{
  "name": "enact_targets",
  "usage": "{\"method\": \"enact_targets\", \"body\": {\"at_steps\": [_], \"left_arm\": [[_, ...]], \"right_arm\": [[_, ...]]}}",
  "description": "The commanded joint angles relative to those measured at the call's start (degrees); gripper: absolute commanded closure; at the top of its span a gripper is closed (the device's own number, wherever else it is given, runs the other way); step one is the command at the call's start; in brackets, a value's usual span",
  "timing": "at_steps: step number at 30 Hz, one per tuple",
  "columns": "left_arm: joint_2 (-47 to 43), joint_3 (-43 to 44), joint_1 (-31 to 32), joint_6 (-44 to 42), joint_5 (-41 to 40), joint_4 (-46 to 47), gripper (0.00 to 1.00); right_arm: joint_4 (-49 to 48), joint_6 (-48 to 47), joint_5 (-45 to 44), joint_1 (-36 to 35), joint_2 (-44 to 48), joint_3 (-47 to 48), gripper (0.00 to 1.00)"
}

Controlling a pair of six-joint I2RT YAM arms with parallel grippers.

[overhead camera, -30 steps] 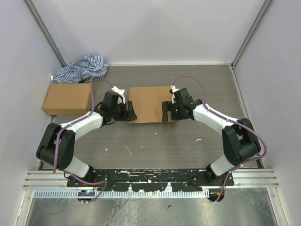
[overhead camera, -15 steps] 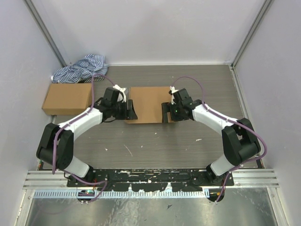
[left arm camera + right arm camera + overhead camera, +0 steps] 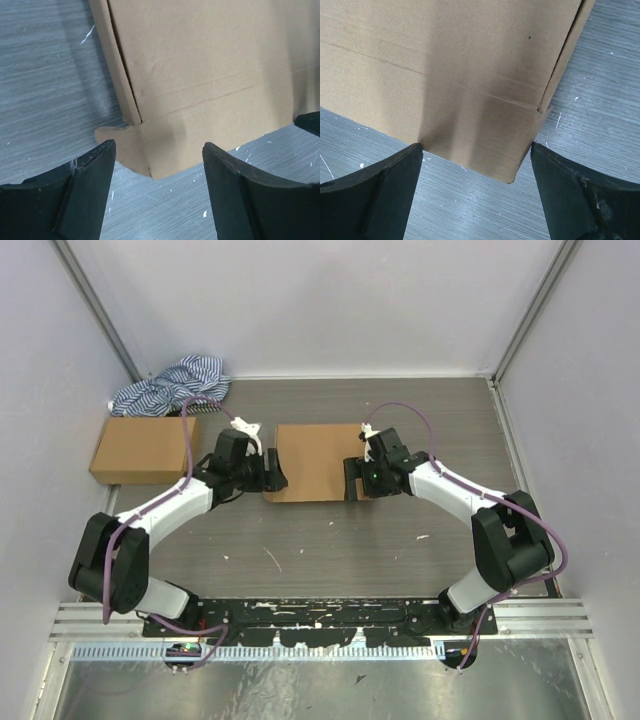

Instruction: Fold the paper box

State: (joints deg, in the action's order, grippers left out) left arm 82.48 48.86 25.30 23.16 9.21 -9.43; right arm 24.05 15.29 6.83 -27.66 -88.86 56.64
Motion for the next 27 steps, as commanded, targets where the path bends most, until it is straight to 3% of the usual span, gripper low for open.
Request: {"method": "enact_targets", "body": {"at_steps": [1,17,27], "left_arm": [[1.4,-0.8,0.2,-0.6,1.1,7.7,0.23],[5.4,-1.7,1.2,-0.6,5.7,7.1,0.26],[5.3,1.1,2.6,-1.0,5.9,-1.7,0.30]], "right_arm": [[-1.2,-0.3,1.2,-0.3,1.6,2.0,0.06],[-1.3,-0.3,2.6,-0.2,1.7,2.1,0.07],[-1.2,0.1,3.2,-0.3,1.8,2.0,0.07]]}}
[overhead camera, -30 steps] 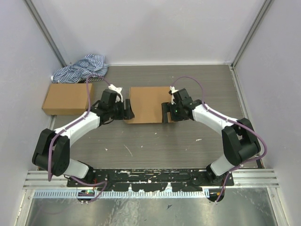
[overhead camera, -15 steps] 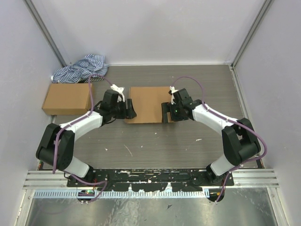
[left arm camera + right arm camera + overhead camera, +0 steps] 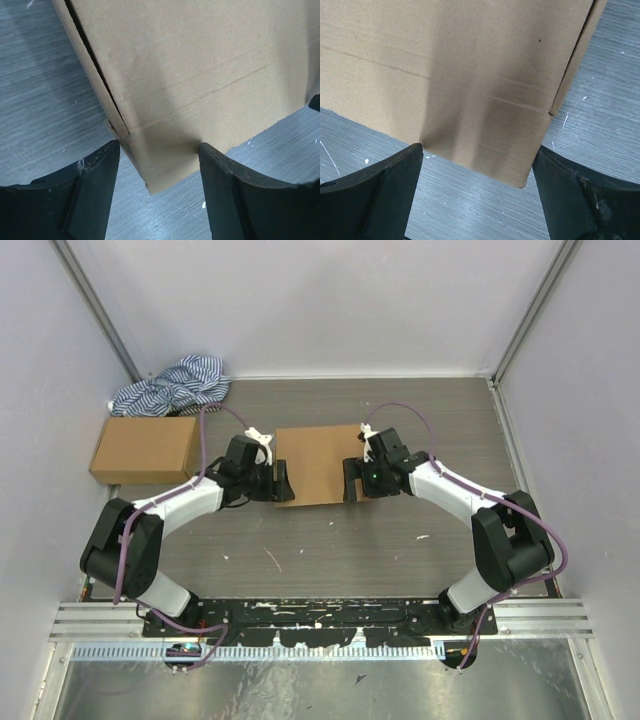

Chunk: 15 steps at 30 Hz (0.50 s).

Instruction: Fold the paper box

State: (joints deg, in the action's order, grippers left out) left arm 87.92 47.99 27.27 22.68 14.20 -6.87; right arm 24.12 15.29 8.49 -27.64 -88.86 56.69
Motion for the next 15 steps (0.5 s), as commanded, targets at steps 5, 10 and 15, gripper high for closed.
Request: {"method": "enact_targets", "body": {"at_steps": [5,10,15], "left_arm": [[-0.9,3.9,0.6,-0.6,1.5,-9.3,0.31],[-0.7,4.3,0.6,-0.3,4.3,-10.5,0.32],[1.0,3.9,0.6,0.1,6.7,-8.1,0.33]], "right_arm": [[-0.8,0.0,1.3,-0.4,2.0,2.0,0.07],[-0.6,-0.1,1.3,-0.3,2.2,1.6,0.07],[-0.7,-0.1,1.8,-0.3,2.4,1.4,0.07]]}}
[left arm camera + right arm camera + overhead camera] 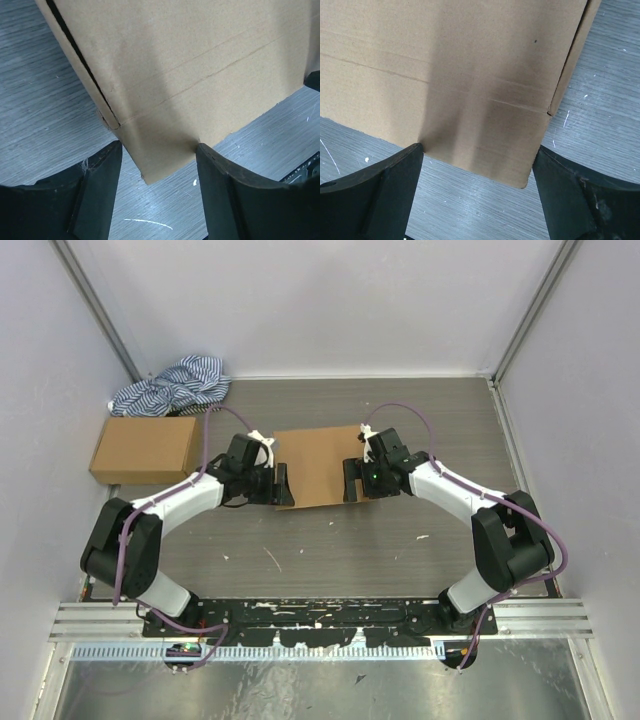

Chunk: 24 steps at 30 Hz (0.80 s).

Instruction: Fold the paper box

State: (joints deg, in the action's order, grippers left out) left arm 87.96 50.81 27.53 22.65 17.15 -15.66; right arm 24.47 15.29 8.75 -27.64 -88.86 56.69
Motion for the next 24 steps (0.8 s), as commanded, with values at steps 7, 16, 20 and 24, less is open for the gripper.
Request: {"method": "enact_targets", "body": {"at_steps": [7,16,20,24], "left_arm": [[-2.3,0.8,0.3,0.8,5.4,1.9,0.36],[-2.2,3.6,0.2,1.5,7.9,-3.3,0.38],[-1.7,3.7,0.2,1.2,6.8,-3.8,0.38],[0.0,3.7,0.3,0.4,2.8,-4.5,0.38]], "right_arm": [[-0.4,-0.3,1.3,-0.3,3.0,1.3,0.08],[1.4,-0.5,0.8,-0.3,3.8,2.2,0.08],[1.7,-0.9,0.4,-0.3,3.8,2.3,0.08],[1.1,-0.8,-0.3,-0.3,3.0,2.0,0.07]]}}
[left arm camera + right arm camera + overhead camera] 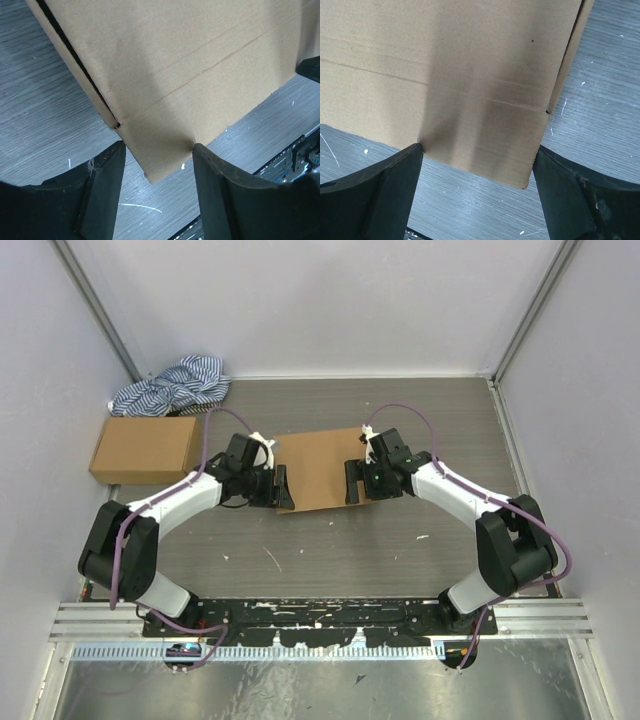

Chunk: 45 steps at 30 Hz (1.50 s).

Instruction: Fold the paper box

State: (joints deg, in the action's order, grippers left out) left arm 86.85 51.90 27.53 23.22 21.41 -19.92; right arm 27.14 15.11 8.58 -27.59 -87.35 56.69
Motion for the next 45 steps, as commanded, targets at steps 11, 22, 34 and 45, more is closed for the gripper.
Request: {"method": "enact_targets", "body": {"at_steps": [11,22,34,45], "left_arm": [[3.5,0.6,0.2,0.0,-2.1,3.7,0.41],[1.5,-0.2,0.2,-0.5,-7.5,2.6,0.49],[-0.9,-0.5,0.2,-0.5,-9.7,0.5,0.50],[3.2,-1.5,0.2,0.1,-15.3,7.3,0.56]], "right_arm": [[-3.8,-0.2,-2.2,-0.4,-0.3,0.2,0.11],[-4.5,1.0,-4.9,-0.4,0.6,-2.1,0.15],[-4.5,1.8,-7.0,-0.4,4.5,-4.7,0.17],[-9.4,1.6,-12.7,-0.3,0.2,-3.9,0.49]]}}
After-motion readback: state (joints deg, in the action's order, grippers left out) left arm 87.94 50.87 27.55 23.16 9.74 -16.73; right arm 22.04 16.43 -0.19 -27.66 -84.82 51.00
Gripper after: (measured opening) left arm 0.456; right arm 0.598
